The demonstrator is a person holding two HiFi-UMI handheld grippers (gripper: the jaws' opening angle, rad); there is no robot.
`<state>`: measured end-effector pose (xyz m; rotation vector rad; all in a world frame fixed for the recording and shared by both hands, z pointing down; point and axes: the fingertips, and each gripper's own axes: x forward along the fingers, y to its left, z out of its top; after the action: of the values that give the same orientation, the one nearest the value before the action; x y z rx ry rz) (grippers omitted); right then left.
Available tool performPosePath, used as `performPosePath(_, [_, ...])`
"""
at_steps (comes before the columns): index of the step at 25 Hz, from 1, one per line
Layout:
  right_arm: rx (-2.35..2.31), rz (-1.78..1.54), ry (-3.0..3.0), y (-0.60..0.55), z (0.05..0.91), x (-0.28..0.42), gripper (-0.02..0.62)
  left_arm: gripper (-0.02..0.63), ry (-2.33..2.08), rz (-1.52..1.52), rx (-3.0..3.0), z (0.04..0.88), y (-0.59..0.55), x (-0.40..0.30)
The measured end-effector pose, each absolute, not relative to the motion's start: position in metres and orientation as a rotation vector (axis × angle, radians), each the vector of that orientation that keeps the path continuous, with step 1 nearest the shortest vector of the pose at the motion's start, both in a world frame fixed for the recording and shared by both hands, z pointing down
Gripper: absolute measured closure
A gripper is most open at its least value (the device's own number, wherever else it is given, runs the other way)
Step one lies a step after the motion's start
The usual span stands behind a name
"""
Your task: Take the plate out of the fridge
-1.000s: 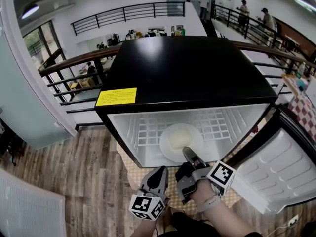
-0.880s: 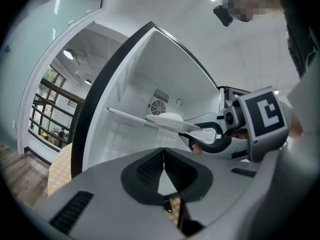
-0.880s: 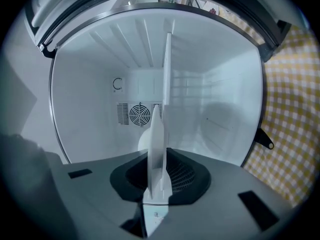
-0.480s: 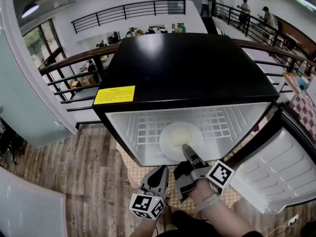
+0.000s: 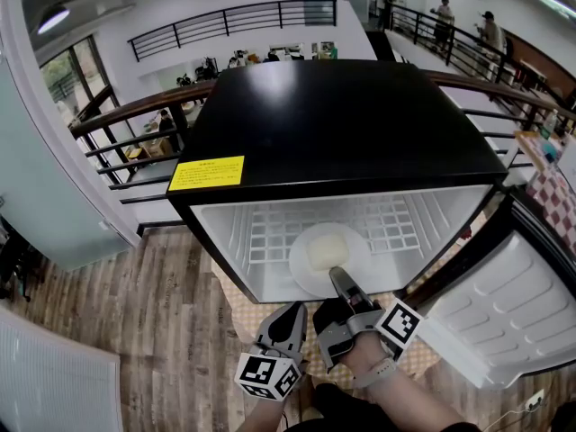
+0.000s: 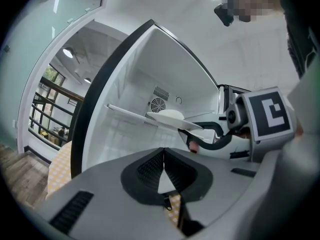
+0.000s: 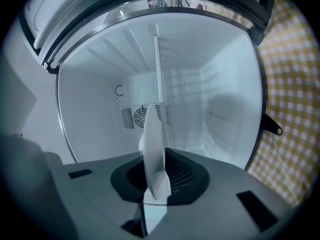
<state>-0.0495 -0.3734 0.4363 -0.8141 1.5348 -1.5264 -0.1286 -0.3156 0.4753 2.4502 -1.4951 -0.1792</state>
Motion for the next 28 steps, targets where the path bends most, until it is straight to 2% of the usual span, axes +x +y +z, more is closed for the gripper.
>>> performPosePath(28, [-0.856, -1.468, 1.617, -0.349, 0.439, -0.038, 0.549, 0.598, -1.504, -0.187, 2.472, 0.468, -0.293, -0.132])
